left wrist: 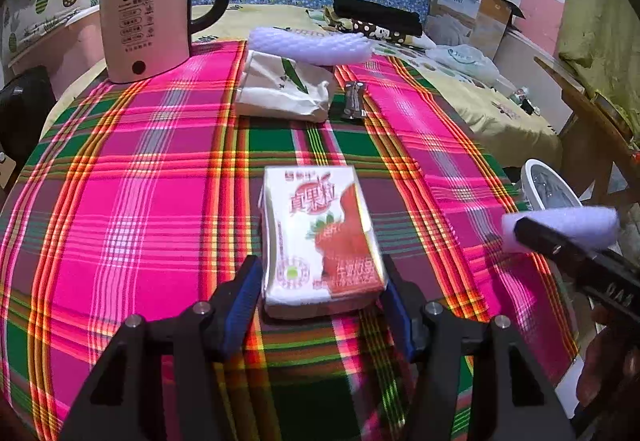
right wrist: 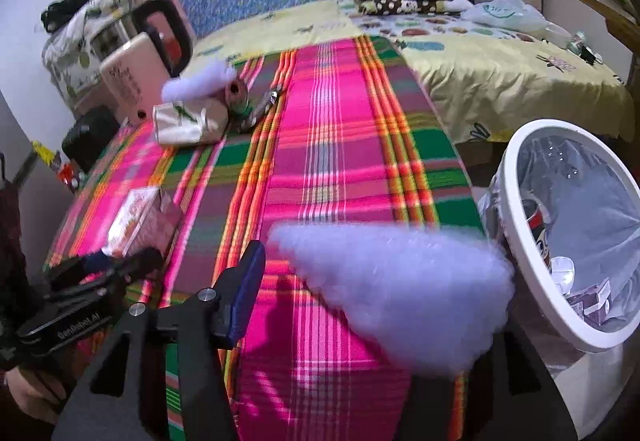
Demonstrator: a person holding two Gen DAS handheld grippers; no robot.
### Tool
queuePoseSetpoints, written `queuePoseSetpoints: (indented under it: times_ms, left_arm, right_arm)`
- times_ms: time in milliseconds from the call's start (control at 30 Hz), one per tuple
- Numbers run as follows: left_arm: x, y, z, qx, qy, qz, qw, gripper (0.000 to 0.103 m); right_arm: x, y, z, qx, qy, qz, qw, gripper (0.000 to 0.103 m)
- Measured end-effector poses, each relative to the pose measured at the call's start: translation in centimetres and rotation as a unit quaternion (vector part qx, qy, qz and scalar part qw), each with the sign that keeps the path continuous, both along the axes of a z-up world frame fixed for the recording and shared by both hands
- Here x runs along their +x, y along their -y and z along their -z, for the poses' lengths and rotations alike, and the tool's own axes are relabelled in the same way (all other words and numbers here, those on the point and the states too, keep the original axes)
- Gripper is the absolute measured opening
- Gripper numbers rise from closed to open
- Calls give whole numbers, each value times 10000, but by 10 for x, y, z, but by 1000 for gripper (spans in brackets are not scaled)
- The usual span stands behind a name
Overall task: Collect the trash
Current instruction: 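Grasp the strawberry milk carton with the left tool while the right tool grasps the white foam net, then carry the carton and foam net over the white bin and open both tools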
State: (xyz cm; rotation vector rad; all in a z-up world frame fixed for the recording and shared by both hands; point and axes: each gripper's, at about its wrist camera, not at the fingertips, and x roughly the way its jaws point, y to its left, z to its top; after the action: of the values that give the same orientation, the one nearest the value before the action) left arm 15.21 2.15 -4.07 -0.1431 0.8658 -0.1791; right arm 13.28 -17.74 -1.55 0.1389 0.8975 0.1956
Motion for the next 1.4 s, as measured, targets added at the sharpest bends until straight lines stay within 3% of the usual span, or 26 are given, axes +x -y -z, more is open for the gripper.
queuePoseSetpoints:
  times_ms: [233, 767, 833, 867, 967, 1400]
  left_arm:
    - [0, 1, -2, 17, 33, 7, 10000, 60]
    - [-15, 5, 2, 39, 25, 109, 9999, 60]
    - [-16, 5, 0, 37, 33, 107, 9999, 60]
    - [-16, 5, 0, 32, 34, 98, 9999, 60]
    - [-15, 3, -3, 27, 69, 53, 10000, 60]
    - [-12, 17, -5, 351, 172, 114, 9992, 55]
  right_arm:
    - [-9, 10, -7, 158, 210, 52, 9996, 55]
    - [-43, 25, 13, -236, -280, -448, 9983, 54]
    - [-45, 24, 14, -234, -267, -473, 9982, 47]
    - [-46, 24, 14, -240, -260, -475, 9982, 37]
    - [-46, 21, 14, -254, -268, -503, 9981, 27]
    - [-52, 18, 6, -249, -69, -403, 9989, 24]
